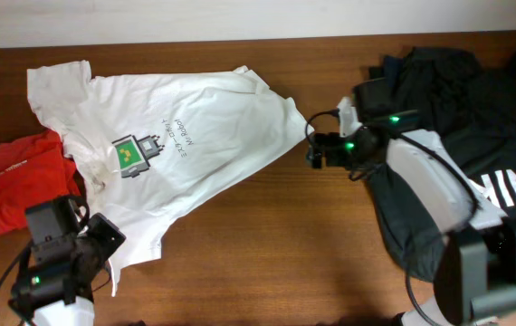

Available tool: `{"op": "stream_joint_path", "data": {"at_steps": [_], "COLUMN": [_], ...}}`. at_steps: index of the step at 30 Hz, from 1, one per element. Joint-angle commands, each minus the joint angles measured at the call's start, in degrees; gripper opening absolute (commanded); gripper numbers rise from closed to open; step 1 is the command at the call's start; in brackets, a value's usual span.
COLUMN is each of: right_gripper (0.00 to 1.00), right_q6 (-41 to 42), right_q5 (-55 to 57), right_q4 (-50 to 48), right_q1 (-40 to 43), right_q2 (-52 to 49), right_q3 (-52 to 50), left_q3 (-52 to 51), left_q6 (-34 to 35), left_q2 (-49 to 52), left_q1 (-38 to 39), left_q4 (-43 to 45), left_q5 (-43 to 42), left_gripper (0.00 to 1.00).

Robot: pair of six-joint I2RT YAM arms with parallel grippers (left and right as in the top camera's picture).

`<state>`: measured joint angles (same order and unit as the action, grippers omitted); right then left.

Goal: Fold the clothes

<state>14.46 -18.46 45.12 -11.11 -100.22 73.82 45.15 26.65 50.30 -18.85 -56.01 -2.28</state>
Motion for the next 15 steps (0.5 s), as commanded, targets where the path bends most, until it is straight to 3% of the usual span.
{"op": "stream_joint_path", "data": {"at_steps": [1, 9, 15], "right_gripper": [0.98, 0.78, 0.77], "right_q6": [6.78, 7.74, 7.76], "right_q5": [-0.39, -0.61, 1.53], "right_q4": [-5.53, -21.2, -27.74], "right_q1": [-0.5, -0.5, -0.5], "right_q2": [-4.72, -13.73, -16.35], "right_q3": [0.61, 0.61, 0.61], "left_q3": [0.57, 0.57, 0.57], "left_q6": [-2.36, -2.36, -2.34], "left_q2": [4.63, 7.34, 7.34], "left_q1": [-0.44, -0.44, -0.44], "left_q4": [0.63, 1.53, 2.19], "left_q5": [0.83, 0.83, 0.61], "left_gripper": [0.01, 0.01, 0.0]}}
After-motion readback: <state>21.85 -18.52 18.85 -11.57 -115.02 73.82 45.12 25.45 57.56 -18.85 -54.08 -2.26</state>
